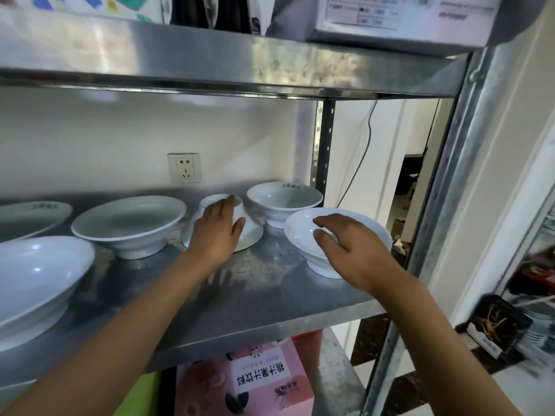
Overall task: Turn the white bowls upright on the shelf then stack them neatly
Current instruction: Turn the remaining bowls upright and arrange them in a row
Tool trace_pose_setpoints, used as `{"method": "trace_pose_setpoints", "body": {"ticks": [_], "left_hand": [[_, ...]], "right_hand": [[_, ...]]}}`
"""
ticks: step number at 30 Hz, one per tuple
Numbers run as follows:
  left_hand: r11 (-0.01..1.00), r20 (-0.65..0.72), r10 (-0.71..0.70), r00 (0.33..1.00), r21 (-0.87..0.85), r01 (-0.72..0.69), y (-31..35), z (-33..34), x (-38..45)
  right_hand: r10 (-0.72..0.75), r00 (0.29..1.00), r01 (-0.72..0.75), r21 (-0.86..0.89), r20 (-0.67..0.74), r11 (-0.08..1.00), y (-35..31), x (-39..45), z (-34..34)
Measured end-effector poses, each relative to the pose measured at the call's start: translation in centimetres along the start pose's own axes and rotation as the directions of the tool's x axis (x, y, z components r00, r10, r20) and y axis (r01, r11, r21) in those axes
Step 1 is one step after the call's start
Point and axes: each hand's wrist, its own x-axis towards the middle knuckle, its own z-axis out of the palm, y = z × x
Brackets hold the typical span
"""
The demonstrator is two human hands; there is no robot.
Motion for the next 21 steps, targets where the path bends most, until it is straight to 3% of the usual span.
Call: {"method": "trace_pose_setpoints", "body": {"ticks": [3, 7, 13, 21], "left_hand": [[0.987, 0.081, -0.056, 0.995, 0.155, 0.043, -0.8, 0.2, 0.8], [0.977, 0.107, -0.070, 0.992, 0.210, 0.046, -1.0, 0.0, 1.4], [0.988, 0.050, -0.050, 0.997, 0.150, 0.042, -0.7, -0.3, 0.9], [0.998, -0.069, -0.015, 0.998, -0.059, 0.011, 0.0, -2.0, -2.4]], "right_hand": [[-0.044, 0.998, 0.045, 0.019, -0.050, 0.999, -1.2, 0.9, 0.9], [-0.119, 0.989, 0.123, 0.040, -0.091, 0.992, -2.6, 1.6, 1.6], [-0.111, 0.958, 0.162, 0.180, -0.265, 0.970, -4.5, 1.9, 1.3], [-0.040, 0.983, 0.093, 0.296, -0.182, 0.951, -6.5, 1.0, 2.3]]}}
